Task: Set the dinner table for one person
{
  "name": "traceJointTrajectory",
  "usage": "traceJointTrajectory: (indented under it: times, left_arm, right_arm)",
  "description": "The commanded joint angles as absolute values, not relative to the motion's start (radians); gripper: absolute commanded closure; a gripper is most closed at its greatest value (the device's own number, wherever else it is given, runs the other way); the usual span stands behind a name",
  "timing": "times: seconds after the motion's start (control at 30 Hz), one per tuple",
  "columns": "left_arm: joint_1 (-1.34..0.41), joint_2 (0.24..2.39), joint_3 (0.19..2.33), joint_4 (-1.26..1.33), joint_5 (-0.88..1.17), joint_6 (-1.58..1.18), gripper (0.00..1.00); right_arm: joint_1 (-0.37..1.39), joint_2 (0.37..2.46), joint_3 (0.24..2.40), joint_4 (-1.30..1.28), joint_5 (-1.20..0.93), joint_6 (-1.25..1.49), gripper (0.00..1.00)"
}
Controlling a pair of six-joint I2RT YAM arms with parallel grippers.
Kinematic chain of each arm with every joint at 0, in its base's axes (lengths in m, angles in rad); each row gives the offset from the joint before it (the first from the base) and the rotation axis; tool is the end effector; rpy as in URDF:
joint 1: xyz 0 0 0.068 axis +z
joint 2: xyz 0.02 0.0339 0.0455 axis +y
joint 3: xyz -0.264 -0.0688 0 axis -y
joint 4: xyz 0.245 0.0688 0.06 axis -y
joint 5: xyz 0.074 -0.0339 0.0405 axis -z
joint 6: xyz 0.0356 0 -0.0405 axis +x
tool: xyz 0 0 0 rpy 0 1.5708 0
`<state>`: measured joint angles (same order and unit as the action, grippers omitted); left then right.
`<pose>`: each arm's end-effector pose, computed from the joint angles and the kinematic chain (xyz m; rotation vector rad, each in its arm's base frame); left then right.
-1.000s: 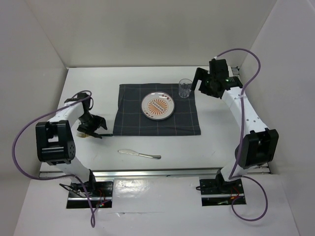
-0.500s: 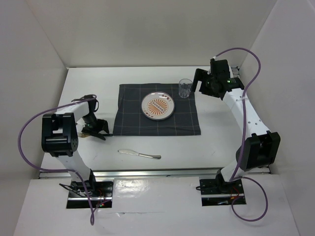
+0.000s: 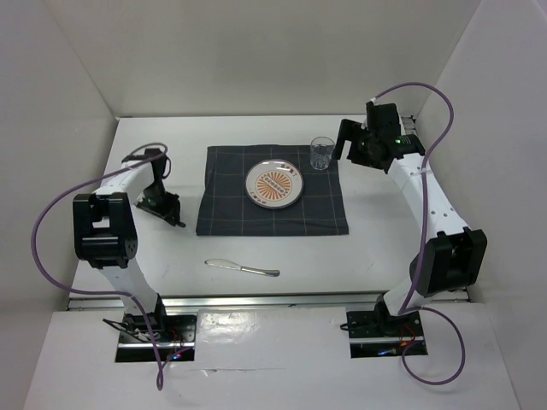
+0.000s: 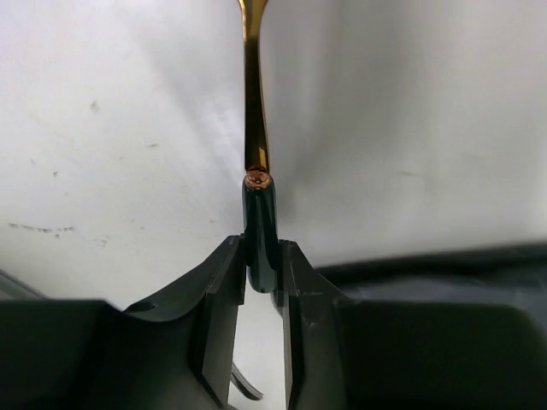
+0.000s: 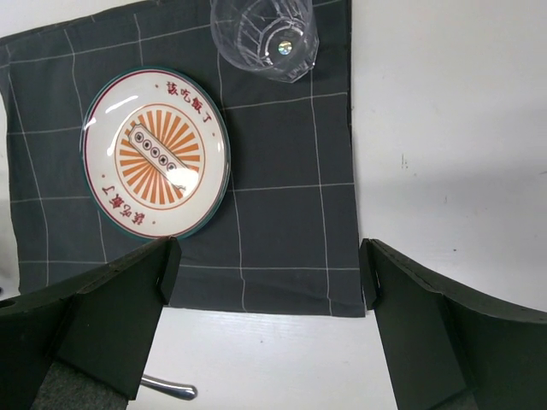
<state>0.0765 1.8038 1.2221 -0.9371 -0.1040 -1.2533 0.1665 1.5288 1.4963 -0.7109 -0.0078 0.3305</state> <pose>0.3231 0.0285 0.1766 -1.8785 2.3894 0.0877 0.3317 0.0560 0.3551 0.1867 2.3210 0.2602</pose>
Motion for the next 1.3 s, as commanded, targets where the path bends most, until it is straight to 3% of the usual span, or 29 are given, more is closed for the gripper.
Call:
traceJointTrajectory:
  times: [0.0,0.2,0.3,0.77,1.27]
  left_arm:
    - [0.038,1.749,1.402,-0.980,-0.238,-1.041,1.00]
    - [-0.156,1.853,1.707,-1.003,-0.204,-0.582,1.00]
    - [-0.247,1.963,1.821,-1.084,-0.204,-0.517,1.00]
    - [-0.341,2.141,1.798,-1.020,-0.049,-0.419,1.00]
    - [-0.341,2.187,1.773,-1.006,-0.071,-0.531,1.00]
  right_arm:
    - [0.160,1.516,1.505,-0.698,0.000,0.316,0.01]
    - [0.160,1.525,1.496,-0.698,-0.020,0.334,0.01]
    - [0.160,1.525,1.496,-0.707,-0.020,0.344,0.01]
    - [0.150,1.417,1.436,-0.747,0.055,0.382,0.01]
    - [0.150,1.378,1.425,-0.778,0.066,0.391,0.01]
